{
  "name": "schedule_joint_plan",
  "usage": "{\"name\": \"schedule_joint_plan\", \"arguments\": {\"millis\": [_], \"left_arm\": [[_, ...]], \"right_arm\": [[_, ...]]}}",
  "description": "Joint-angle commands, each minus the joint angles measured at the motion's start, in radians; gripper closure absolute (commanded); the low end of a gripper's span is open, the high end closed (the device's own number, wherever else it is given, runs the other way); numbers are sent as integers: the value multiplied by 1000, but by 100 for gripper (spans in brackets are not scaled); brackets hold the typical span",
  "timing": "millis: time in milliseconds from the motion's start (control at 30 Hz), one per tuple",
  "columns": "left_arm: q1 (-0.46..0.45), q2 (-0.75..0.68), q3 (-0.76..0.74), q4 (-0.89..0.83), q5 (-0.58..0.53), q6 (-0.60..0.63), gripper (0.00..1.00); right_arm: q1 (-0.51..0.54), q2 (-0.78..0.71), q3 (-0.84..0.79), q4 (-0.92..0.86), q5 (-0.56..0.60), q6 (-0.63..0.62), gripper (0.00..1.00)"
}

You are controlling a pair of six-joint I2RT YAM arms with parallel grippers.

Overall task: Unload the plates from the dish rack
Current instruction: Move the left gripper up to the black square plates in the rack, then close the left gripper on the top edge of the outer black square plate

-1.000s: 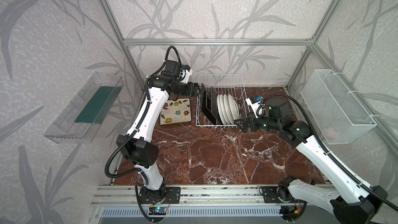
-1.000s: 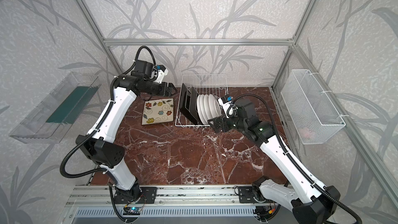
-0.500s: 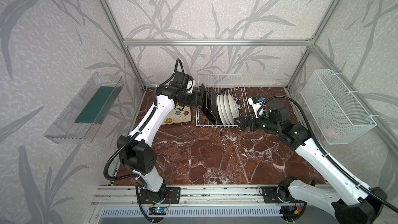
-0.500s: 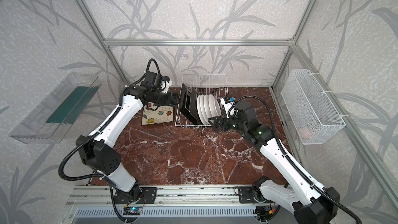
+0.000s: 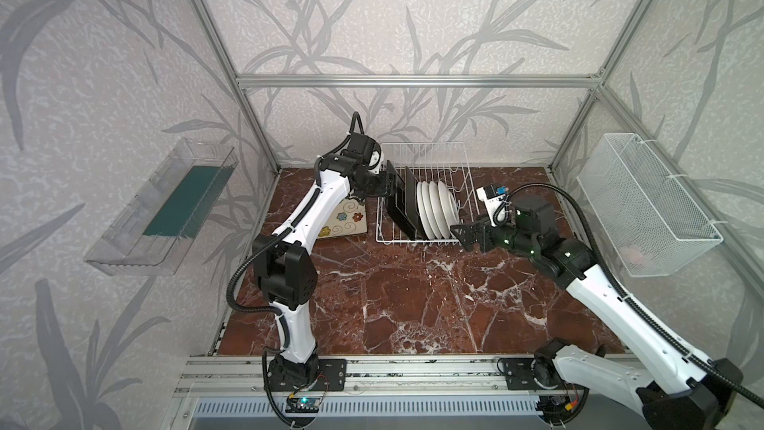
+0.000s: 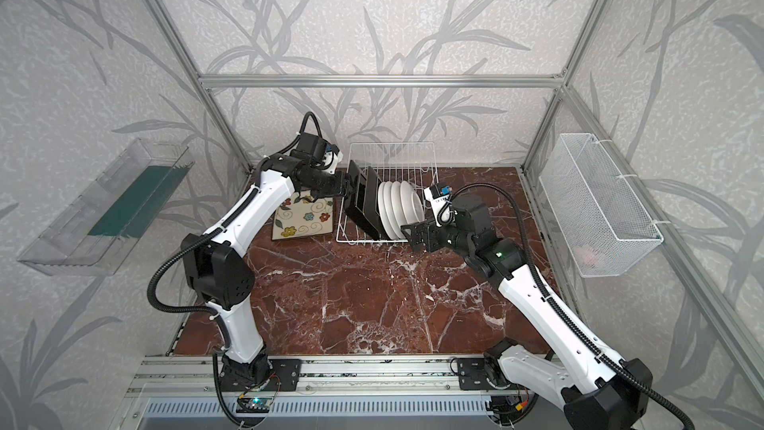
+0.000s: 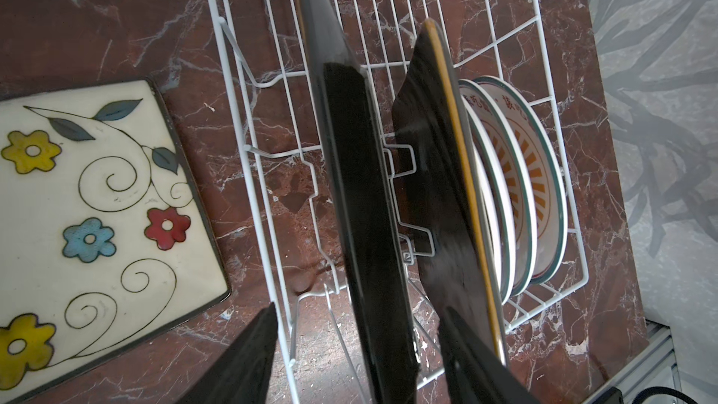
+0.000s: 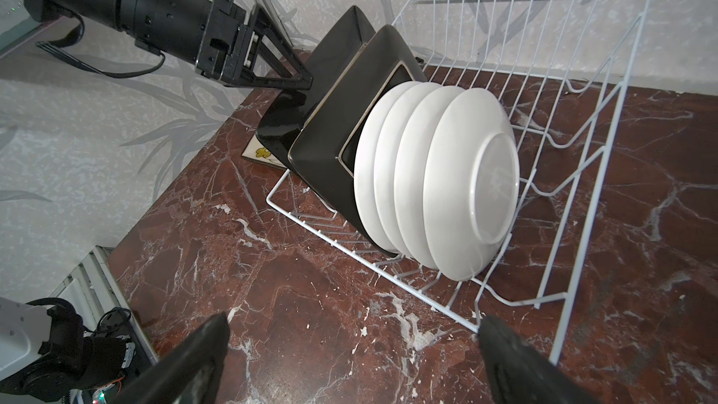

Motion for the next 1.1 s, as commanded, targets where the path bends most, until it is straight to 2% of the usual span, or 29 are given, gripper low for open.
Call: {"name": "schedule_joint_plan", "arguments": {"millis": [0, 133, 367, 733, 867, 1067], "left_arm": [[-5, 18, 43, -28, 45, -8, 35], [-8, 43, 40, -22, 63, -24, 40], [-17, 66, 41, -16, 66, -35, 43], [-24, 110, 57, -15, 41, -47, 52], [-32, 114, 58, -3, 43, -58, 58], [-39, 115, 47, 9, 32, -70, 61]], "right_arm": [[6, -13, -9, 20, 17, -24, 1], [6, -1, -4, 20, 14, -24, 1], [5, 10, 9, 13, 2, -42, 1], [6, 7, 13, 1, -6, -49, 1], [6, 0, 7, 1, -3, -47, 1], [6, -4, 1, 0, -1, -47, 1]]}}
